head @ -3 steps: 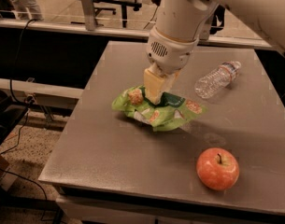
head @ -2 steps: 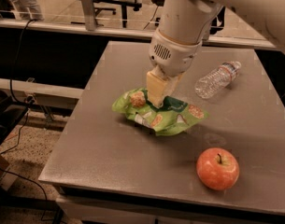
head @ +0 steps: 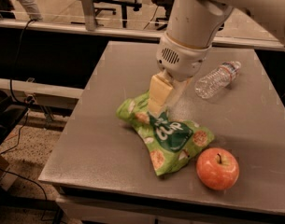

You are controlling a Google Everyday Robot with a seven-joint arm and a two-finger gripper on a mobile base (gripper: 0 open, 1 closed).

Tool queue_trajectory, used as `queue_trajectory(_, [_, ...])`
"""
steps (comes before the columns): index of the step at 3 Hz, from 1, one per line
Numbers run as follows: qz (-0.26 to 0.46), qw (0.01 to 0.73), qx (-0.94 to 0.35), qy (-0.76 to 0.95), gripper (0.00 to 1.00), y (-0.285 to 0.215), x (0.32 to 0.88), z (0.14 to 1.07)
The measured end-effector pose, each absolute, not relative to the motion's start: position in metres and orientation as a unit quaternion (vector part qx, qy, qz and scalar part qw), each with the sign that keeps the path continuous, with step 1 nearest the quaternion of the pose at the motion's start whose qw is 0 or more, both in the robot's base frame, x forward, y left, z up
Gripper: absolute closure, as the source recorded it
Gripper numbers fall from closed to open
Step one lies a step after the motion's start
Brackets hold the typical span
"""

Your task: Move green rice chip bag near apple

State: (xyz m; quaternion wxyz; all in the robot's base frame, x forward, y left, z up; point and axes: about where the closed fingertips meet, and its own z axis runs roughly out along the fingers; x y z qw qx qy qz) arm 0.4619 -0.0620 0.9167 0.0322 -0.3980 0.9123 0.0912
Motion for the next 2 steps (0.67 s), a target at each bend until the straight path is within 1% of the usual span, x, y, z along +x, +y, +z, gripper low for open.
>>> queue_trajectory(1, [0.092, 0.042, -0.397, 0.912, 0.0, -0.0591, 0.4654, 0.9174])
queue_trajectory(2, [0.093, 0.047, -0.397, 0.912, 0.0, -0.0576, 0.4672, 0.9177])
